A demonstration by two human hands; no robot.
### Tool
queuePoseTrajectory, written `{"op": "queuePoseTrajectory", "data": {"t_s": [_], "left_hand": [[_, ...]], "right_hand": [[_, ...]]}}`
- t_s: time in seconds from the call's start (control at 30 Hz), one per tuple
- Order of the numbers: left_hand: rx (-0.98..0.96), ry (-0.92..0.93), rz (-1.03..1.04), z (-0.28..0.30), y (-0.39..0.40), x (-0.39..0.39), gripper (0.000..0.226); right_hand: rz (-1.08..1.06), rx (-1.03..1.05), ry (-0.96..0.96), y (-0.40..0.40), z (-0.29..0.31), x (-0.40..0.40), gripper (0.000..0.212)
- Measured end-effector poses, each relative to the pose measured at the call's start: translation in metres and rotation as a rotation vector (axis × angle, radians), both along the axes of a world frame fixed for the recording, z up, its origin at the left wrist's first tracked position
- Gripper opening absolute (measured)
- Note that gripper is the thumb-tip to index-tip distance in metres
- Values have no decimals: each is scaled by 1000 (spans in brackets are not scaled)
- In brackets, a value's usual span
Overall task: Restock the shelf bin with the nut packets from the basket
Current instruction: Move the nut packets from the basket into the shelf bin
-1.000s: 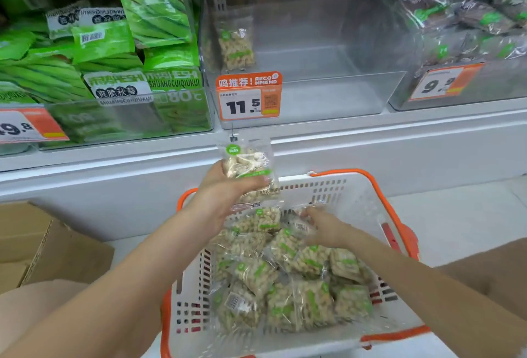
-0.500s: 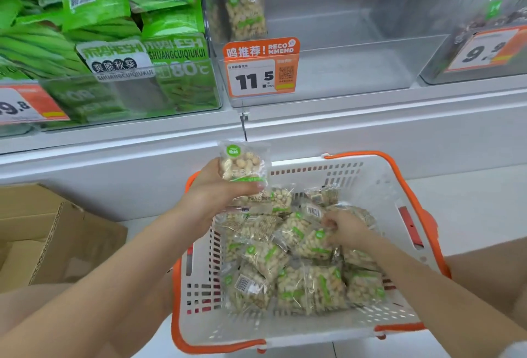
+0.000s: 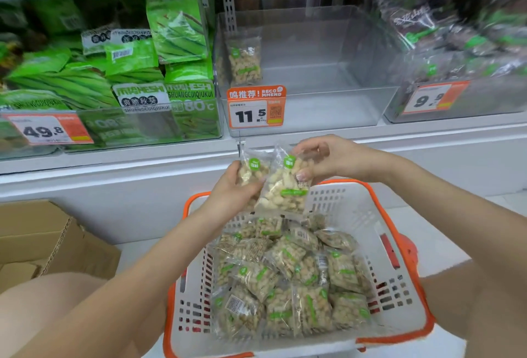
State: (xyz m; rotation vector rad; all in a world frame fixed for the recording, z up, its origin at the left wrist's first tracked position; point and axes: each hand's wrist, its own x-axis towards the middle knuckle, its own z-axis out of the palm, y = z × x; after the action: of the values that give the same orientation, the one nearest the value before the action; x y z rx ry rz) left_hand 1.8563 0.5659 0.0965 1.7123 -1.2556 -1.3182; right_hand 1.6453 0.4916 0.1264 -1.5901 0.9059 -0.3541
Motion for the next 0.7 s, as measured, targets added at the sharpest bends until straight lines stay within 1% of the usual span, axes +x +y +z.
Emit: {"op": "queuePoseTrajectory", "data": {"t_s": [0.03, 0.1, 0.13, 0.17, 0.2, 0.23, 0.27, 0.3, 0.33, 0.4, 0.47, 0.5, 0.57, 0.63, 0.7], "left_hand": [[13, 61, 6, 6, 2, -4, 67], [38, 267, 6, 16, 2, -8, 38], [49, 359, -5, 20, 2, -9, 36], [43, 419, -27, 23, 2, -10, 39], [31, 417, -58, 25, 1, -9, 49], [7, 377, -59, 22, -2, -8, 72], [-16, 336, -57, 21, -3, -8, 90], [-47, 306, -50, 17, -5, -5, 93], [-74, 280, -38, 16, -5, -6, 89], [-61, 248, -12, 13, -8, -7, 83], [-55, 314, 20, 14, -8, -8, 84], [-52, 360, 42, 15, -8, -7, 84], [-32, 456, 83, 16, -10, -7, 83], [-54, 506, 96, 20, -11, -6, 79], [-63, 535, 81, 24, -11, -7, 76]], "right_hand": [[-28, -29, -23, 4, 7, 3, 26], [-99, -85, -48, 9, 14, 8, 24], [-136, -102, -64, 11, 16, 9, 24], [-169, -109, -90, 13, 18, 11, 25], [-188, -120, -117, 14, 18, 13, 27], [-195, -138, -135, 16, 19, 15, 31], [-191, -178, -139, 18, 19, 18, 33], [-190, -225, -140, 20, 18, 20, 36], [-197, -269, -145, 22, 17, 21, 40], [-224, -334, -169, 25, 14, 21, 52], [-240, -426, -190, 28, 8, 20, 60], [-248, -469, -194, 29, 7, 20, 62], [-233, -488, -197, 32, 5, 20, 60], [-155, -499, -180, 32, 3, 21, 57], [-102, -443, -227, 32, 0, 22, 60]]}}
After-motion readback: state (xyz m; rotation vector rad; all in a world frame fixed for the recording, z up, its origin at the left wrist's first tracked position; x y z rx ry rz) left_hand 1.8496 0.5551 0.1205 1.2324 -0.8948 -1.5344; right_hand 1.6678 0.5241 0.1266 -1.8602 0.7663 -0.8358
